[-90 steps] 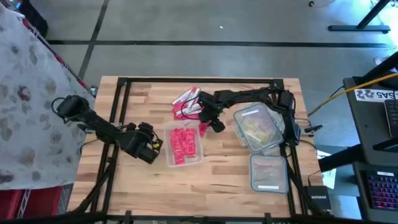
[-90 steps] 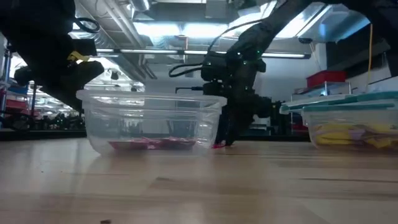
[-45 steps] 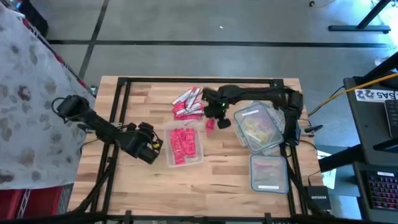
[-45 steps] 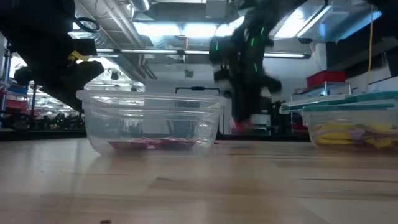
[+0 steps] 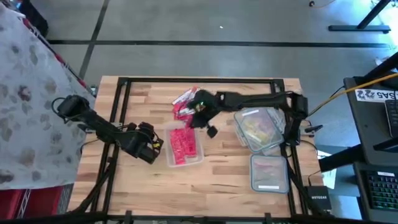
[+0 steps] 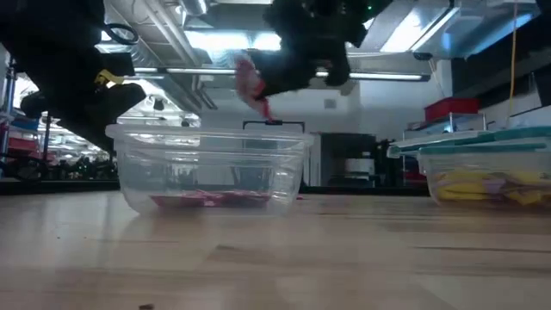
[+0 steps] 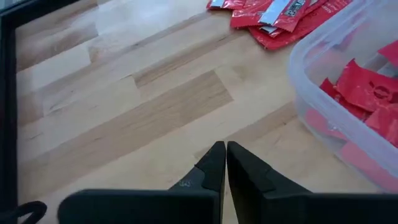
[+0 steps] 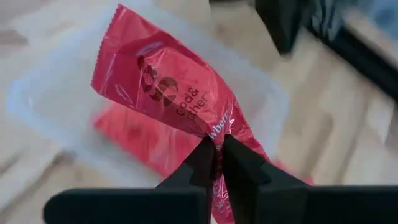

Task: Sort candy
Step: Put the pink candy strip into the left transparent bin

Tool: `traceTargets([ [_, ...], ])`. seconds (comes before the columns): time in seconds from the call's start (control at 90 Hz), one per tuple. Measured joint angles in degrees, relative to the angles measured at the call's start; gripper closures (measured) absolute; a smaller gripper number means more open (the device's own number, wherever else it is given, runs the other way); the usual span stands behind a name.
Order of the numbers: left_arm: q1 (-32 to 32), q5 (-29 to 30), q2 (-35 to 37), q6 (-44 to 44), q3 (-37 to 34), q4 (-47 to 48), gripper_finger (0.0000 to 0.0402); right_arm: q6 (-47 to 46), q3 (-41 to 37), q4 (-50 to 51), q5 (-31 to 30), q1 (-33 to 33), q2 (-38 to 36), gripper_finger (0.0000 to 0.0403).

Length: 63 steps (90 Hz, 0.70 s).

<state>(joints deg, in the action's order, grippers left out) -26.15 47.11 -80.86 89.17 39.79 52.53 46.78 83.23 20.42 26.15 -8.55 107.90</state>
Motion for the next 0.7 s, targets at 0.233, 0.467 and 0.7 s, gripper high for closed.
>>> traceTargets([
  [0.233,0.0,-0.2,0.0,-0.9,0.0,-1.1,0.0402,4.5,-0.1,1.0,-2.8,3.7,4.7,0.0382],
  [0.467,0.0,-0.2,0.0,-1.1,0.0,-1.2,0.0402,3.2,0.5,4.1,-6.3,3.2,4.4,0.0295],
  [0.7,-0.1,-0.3,0.0,-0.8,0.0,-1.2,0.0402,2.8,6.3,13.5,-15.1,-1.2,4.0,0.0228],
])
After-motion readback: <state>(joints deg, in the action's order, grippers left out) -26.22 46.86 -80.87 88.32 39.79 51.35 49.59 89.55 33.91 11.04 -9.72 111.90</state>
